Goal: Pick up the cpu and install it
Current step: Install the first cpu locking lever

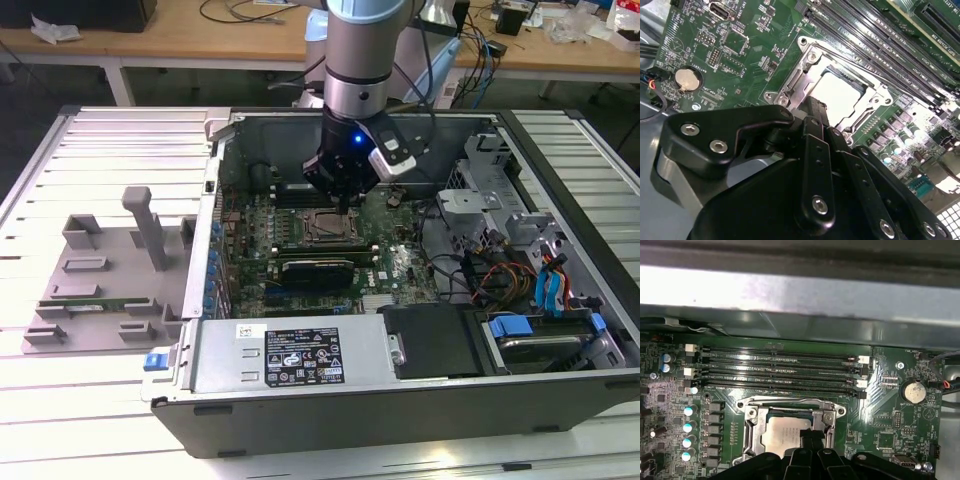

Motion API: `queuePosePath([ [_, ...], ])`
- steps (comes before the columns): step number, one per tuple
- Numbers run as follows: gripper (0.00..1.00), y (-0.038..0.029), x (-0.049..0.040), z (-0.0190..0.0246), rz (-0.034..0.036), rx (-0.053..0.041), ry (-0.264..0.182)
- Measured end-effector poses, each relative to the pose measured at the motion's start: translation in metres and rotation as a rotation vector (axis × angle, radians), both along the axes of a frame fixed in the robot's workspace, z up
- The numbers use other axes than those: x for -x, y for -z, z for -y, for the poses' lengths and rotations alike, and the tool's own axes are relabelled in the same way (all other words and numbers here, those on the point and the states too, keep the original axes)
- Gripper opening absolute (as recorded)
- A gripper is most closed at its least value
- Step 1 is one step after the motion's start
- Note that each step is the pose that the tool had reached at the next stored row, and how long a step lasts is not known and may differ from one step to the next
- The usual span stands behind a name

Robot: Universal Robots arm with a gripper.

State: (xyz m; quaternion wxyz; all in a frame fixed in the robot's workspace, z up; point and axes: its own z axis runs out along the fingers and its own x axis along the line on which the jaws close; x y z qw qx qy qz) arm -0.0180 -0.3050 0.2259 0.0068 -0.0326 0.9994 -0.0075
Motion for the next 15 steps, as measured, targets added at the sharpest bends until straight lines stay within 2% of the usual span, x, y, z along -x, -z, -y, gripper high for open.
queuePosePath([
  [13,0.11,-0.0107,0.0,0.0,0.0,0.0036,0.0],
  [15,0.11,-0.0197,0.0,0.0,0.0001,0.0064,0.0],
])
